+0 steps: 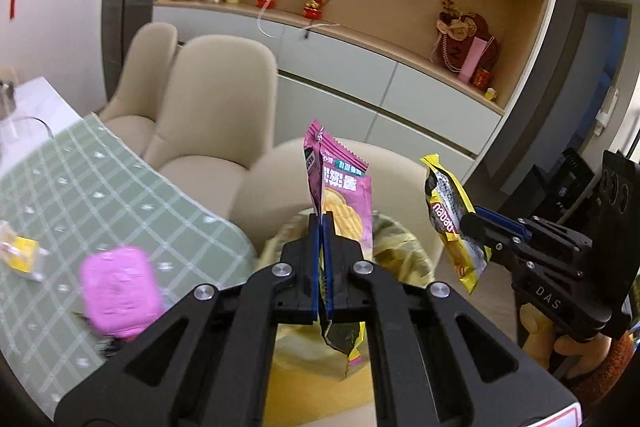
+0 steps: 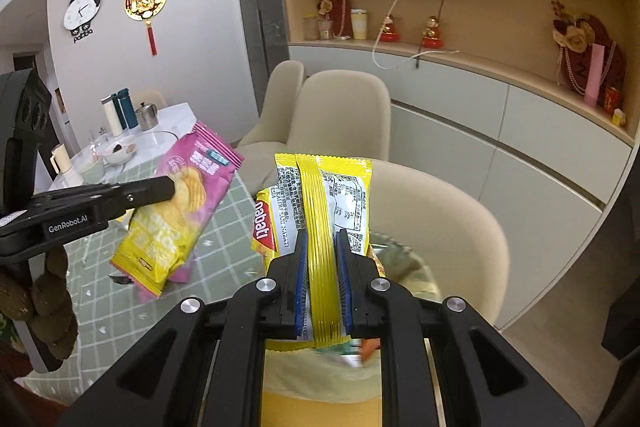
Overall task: Collect trash
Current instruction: 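Carry the pink chip bag and yellow wafer packet over the bin, then open the left gripper over the bin while the right gripper releases the wafer packet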
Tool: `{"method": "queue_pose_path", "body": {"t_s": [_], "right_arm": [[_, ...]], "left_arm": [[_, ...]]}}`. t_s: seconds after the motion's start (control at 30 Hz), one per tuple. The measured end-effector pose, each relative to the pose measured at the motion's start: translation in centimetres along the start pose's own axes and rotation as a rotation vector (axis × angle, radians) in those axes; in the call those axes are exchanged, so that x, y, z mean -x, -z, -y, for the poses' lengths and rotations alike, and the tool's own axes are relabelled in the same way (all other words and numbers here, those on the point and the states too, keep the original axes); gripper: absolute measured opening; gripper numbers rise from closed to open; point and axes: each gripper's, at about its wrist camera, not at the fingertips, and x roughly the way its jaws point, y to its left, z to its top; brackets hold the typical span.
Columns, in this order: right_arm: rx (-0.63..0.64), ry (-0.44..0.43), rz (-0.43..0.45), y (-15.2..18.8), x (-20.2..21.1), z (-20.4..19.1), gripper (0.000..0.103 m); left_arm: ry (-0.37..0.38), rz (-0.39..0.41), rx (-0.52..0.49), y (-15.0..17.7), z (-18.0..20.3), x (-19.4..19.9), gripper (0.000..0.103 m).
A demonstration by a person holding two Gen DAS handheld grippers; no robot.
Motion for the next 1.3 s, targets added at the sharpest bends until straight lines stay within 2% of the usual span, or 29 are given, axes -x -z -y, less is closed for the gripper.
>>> {"method": "queue_pose_path", "body": {"t_s": [0.07, 0.13, 0.27, 0.5, 0.77, 0.93, 1.1, 1.2, 1.3], "right_arm": [[-0.001, 0.009, -0.001, 0.2, -0.6, 1.4, 0.014], [-0.019, 0.000, -0.010, 0.3, -1.2, 2.5, 0.014], [-0.025, -0.017, -0.015, 0.6, -1.9, 3.8, 0.014], [-0.042, -0.028, -0.027, 1.1, -3.9, 5.1, 0.014], [-0.078, -0.007, -0.035, 1.3, -4.9, 6.4, 0.014], [-0.096, 0.005, -0.058, 2.3, -5.1, 6.9, 0.014], [-0.115, -0.003, -0.081, 3.2, -5.3, 6.9, 0.014], [-0.108, -0.016, -0.086, 3.3, -5.8, 6.5, 0.015], [-0.090, -0.028, -0.089, 3.0, -6.3, 5.8, 0.014]], "left_arm": [[0.037, -0.018, 0.039, 0.5, 0.0, -1.4, 0.002], [0.073, -0.070, 0.103, 1.2, -0.6, -3.6, 0.002], [0.095, -0.149, 0.172, 2.5, -1.1, -6.8, 0.002], [0.055, -0.207, 0.151, 2.8, -0.9, -10.3, 0.002], [-0.071, -0.334, 0.007, 5.0, 0.5, -15.7, 0.002], [-0.093, -0.360, -0.057, 6.2, 1.6, -16.7, 0.003], [-0.096, -0.342, -0.070, 6.1, 1.8, -16.2, 0.004], [-0.096, -0.328, -0.067, 5.7, 1.8, -15.5, 0.010], [-0.106, -0.301, -0.058, 5.1, 1.4, -14.2, 0.026]]}}
